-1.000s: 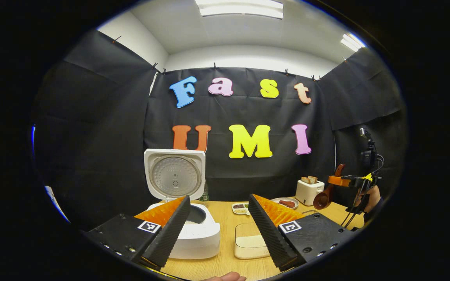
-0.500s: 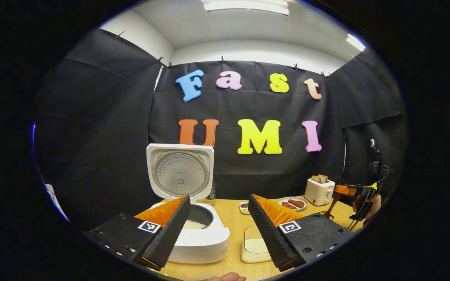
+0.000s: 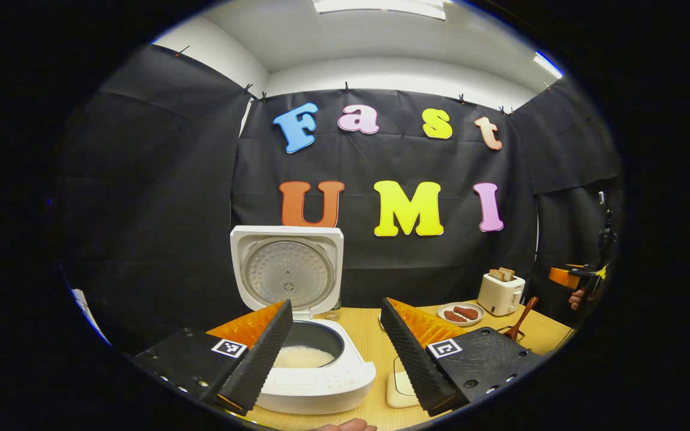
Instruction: Close the left gripper, press the button to open the rice cooker; take a wooden spoon from the chopstick holder with the right hand, scoop a spoonful of rice and pour it into the rice cooker, then put the wooden spoon back into the chopstick holder.
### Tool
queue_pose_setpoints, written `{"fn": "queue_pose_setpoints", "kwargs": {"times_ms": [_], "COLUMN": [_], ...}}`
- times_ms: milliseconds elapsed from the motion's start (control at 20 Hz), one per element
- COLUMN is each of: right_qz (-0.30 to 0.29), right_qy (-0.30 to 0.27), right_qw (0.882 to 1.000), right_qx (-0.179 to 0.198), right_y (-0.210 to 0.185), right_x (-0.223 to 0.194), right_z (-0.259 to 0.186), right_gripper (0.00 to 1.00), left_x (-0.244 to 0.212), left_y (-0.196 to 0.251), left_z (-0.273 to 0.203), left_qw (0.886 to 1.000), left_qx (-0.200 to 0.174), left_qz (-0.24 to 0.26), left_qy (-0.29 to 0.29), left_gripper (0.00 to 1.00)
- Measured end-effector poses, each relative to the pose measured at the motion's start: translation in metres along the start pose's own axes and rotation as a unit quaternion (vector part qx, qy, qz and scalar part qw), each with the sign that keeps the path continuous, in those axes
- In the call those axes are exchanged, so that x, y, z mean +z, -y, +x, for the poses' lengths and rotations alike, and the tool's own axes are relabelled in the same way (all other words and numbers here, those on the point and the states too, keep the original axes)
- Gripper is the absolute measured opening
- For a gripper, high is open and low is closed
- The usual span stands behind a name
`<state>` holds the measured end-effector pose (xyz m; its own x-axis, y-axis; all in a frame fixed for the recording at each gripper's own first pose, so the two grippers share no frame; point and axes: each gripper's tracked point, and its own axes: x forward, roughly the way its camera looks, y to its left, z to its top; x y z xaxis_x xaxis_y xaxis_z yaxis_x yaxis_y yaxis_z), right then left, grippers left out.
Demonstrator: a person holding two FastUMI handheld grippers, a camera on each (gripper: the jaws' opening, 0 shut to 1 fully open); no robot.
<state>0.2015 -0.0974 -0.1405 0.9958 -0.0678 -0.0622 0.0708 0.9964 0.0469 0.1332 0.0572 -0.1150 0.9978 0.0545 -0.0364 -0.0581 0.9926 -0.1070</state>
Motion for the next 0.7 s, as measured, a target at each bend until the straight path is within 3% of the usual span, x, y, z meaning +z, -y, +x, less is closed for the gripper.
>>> {"fn": "queue_pose_setpoints", "kwargs": {"times_ms": [50, 100, 250, 350, 400, 450, 500, 700], "right_qz": [-0.004, -0.009, 0.006, 0.024, 0.029, 0.031, 0.03, 0.011], "right_qy": [0.0, 0.0, 0.005, 0.006, 0.01, 0.019, 0.025, 0.034], "right_qw": [1.0, 1.0, 1.0, 1.0, 0.999, 0.999, 0.999, 0.999], "right_qx": [-0.007, -0.014, -0.022, -0.019, -0.02, -0.02, -0.019, -0.01], "right_y": [0.003, 0.005, 0.007, 0.005, 0.006, 0.006, 0.004, -0.007], "right_x": [0.004, 0.009, 0.026, 0.033, 0.037, 0.044, 0.048, 0.055], "right_z": [-0.008, -0.017, -0.043, -0.055, -0.061, -0.066, -0.07, -0.081], "right_gripper": [0.9, 0.95, 0.95, 0.91, 0.95, 0.9, 0.95, 0.95], "left_x": [0.0, 0.004, 0.022, 0.035, 0.042, 0.051, 0.059, 0.09], "left_y": [-0.004, -0.009, -0.021, -0.033, -0.038, -0.044, -0.051, -0.065], "left_z": [0.005, 0.009, 0.024, 0.036, 0.042, 0.048, 0.056, 0.091], "left_qw": [1.0, 1.0, 1.0, 1.0, 1.0, 1.0, 1.0, 0.999], "left_qx": [0.0, 0.004, -0.001, 0.003, 0.004, 0.007, 0.014, 0.012], "left_qz": [0.0, 0.004, 0.002, -0.003, 0.001, 0.008, 0.015, 0.005], "left_qy": [-0.005, -0.006, 0.002, 0.006, 0.008, 0.013, 0.016, 0.036], "left_gripper": [0.94, 0.94, 0.94, 0.94, 0.94, 0.94, 0.94, 0.94]}}
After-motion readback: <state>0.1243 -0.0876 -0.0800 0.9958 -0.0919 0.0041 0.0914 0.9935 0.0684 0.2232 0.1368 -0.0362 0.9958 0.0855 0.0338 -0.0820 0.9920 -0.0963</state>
